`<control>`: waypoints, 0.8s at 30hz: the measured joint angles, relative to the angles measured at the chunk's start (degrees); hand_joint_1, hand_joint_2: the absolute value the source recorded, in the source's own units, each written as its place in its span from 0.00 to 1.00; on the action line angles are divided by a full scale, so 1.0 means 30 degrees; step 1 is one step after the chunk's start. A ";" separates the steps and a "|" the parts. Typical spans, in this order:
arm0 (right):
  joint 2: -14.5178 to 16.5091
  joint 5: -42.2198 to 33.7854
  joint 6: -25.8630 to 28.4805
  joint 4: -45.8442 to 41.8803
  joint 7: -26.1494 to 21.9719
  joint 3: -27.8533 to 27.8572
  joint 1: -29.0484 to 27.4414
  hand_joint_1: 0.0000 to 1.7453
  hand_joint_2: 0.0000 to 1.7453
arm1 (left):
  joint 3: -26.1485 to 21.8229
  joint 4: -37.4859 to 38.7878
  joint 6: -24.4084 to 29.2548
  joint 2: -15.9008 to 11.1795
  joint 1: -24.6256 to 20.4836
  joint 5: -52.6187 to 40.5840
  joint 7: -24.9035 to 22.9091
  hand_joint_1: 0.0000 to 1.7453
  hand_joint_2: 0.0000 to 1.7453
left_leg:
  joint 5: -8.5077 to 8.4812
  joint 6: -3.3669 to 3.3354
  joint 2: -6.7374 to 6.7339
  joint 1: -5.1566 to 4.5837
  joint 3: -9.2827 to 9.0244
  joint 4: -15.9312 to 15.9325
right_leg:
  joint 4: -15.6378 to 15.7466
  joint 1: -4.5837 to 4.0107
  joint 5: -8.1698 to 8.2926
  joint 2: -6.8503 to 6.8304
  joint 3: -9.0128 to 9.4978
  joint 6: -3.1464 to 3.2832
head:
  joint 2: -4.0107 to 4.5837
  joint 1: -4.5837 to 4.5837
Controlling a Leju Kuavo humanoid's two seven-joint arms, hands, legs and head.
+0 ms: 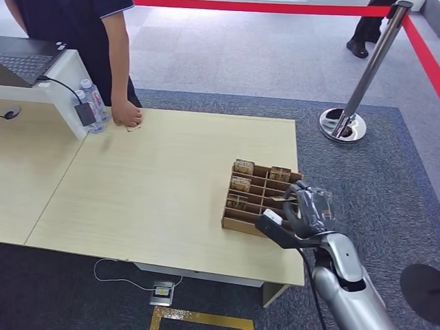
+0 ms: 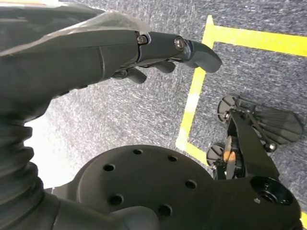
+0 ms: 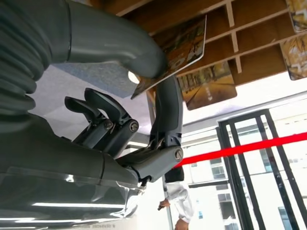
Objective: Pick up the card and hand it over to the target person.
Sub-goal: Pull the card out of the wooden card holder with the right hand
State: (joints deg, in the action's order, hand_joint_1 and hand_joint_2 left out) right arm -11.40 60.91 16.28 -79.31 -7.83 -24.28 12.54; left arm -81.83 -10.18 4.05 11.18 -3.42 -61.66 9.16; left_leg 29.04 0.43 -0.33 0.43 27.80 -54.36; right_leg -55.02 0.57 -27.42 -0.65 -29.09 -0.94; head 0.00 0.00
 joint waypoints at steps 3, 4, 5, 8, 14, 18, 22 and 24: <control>-0.0003 0.0210 0.0437 -0.0658 0.0104 0.0175 -0.0430 1.00 1.00 | -0.0023 -0.0033 0.0005 0.0049 -0.0034 0.0019 0.0038 0.00 1.00 | 0.0002 0.0003 -0.0003 -0.0001 -0.0007 0.0004 | 0.0001 0.0001 -0.0004 0.0000 0.0004 0.0002 | 0.0000 0.0000; 0.0026 0.0377 0.0597 -0.0947 0.0169 0.0245 -0.0584 1.00 1.00 | -0.0041 -0.0041 0.0025 0.0073 -0.0051 0.0032 0.0045 0.00 1.00 | 0.0001 0.0003 -0.0004 0.0001 -0.0004 0.0004 | 0.0003 -0.0001 -0.0002 0.0003 -0.0001 0.0003 | 0.0000 0.0000; 0.0063 0.0504 0.0695 -0.1198 0.0221 0.0307 -0.0690 1.00 1.00 | -0.0059 -0.0047 0.0050 0.0092 -0.0065 0.0046 0.0051 0.00 1.00 | 0.0000 0.0003 -0.0004 0.0000 -0.0002 0.0003 | 0.0001 0.0000 -0.0001 0.0002 -0.0004 0.0003 | 0.0000 0.0000; 0.0108 0.0777 0.0881 -0.2088 0.0240 0.0406 -0.0759 1.00 1.00 | -0.0182 -0.0082 0.0188 0.0167 -0.0110 0.0170 0.0060 0.00 1.00 | 0.0002 0.0001 -0.0014 -0.0002 -0.0003 -0.0001 | -0.0005 0.0002 -0.0001 0.0011 -0.0008 0.0001 | 0.0000 0.0000; 0.0103 0.0907 0.1054 -0.3831 0.0137 0.0545 -0.0755 1.00 1.00 | -0.0073 -0.0116 0.0120 0.0160 -0.0042 0.0048 0.0271 0.00 1.00 | -0.0002 0.0000 -0.0027 -0.0002 0.0020 -0.0011 | -0.0014 0.0001 0.0008 0.0026 -0.0034 0.0001 | 0.0000 0.0000; 0.0515 0.1087 0.1221 -0.3844 -0.0098 0.0289 -0.0525 1.00 1.00 | 0.0237 -0.0169 -0.0124 0.0084 -0.0081 -0.0257 0.0466 0.00 1.00 | 0.0000 0.0004 -0.0029 0.0000 0.0002 0.0001 | -0.0003 -0.0001 0.0005 0.0026 -0.0017 0.0004 | 0.0000 0.0000; 0.1615 0.1487 0.1524 -0.2478 -0.0372 -0.0564 0.0728 1.00 1.00 | 0.0356 -0.0174 -0.0259 0.0017 -0.0186 -0.0402 0.0451 0.00 1.00 | 0.0003 0.0010 -0.0096 0.0004 -0.0013 0.0008 | -0.0007 -0.0005 0.0018 0.0092 -0.0025 0.0010 | 0.0000 0.0000; 0.2076 0.1524 0.1622 -0.1442 -0.0494 -0.1098 0.1846 1.00 1.00 | 0.0345 -0.0162 -0.0212 -0.0042 -0.0193 -0.0403 0.0478 0.00 1.00 | 0.0003 0.0011 -0.0125 0.0005 -0.0013 0.0007 | -0.0014 -0.0005 0.0026 0.0120 -0.0031 0.0011 | 0.0000 0.0000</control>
State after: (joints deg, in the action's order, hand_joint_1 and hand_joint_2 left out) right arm -5.17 65.48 21.15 -83.63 -9.31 -27.58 18.08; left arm -80.80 -10.66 3.42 11.06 -4.00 -62.87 10.59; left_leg 29.05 0.47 -0.70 0.45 27.76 -54.34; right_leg -55.06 0.55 -27.35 -0.29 -29.18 -0.90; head 0.00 0.00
